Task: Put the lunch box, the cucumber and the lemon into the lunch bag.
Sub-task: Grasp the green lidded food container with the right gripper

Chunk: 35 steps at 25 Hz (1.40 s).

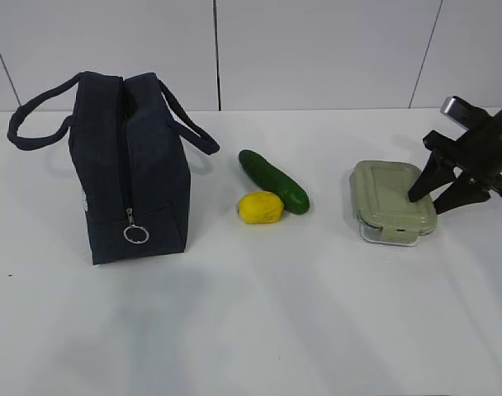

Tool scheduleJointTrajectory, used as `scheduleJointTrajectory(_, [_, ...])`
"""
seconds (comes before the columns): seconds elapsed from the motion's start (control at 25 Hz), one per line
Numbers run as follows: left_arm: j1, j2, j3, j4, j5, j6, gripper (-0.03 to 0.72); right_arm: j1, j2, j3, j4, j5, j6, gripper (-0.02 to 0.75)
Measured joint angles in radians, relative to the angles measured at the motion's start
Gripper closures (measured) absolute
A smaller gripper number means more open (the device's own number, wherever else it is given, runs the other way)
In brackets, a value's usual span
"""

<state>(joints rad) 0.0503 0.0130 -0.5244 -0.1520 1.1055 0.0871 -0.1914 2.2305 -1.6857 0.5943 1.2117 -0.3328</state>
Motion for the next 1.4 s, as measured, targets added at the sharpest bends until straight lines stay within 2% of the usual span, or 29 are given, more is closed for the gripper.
scheduleJointTrajectory(0.32, [0.0,0.0,0.0,0.0,0.0,0.0,0.453,0.067,0.0,0.002,0.012,-0.002,0.004,0.386])
scheduleJointTrajectory(0.84, [0.0,0.0,0.0,0.0,0.0,0.0,0.453,0.068,-0.002,0.002,0.013,-0.002,0.004,0.38])
scheduleJointTrajectory(0.92, [0.0,0.0,0.0,0.0,0.0,0.0,0.453,0.068,-0.002,0.002,0.017,-0.002,0.004,0.343])
scheduleJointTrajectory(1.12, [0.0,0.0,0.0,0.0,0.0,0.0,0.453,0.06,-0.002,0.002,0.068,-0.002,0.004,0.188])
scheduleJointTrajectory(1.4, [0.0,0.0,0.0,0.0,0.0,0.0,0.453,-0.005,-0.002,0.002,0.129,-0.002,-0.027,0.157])
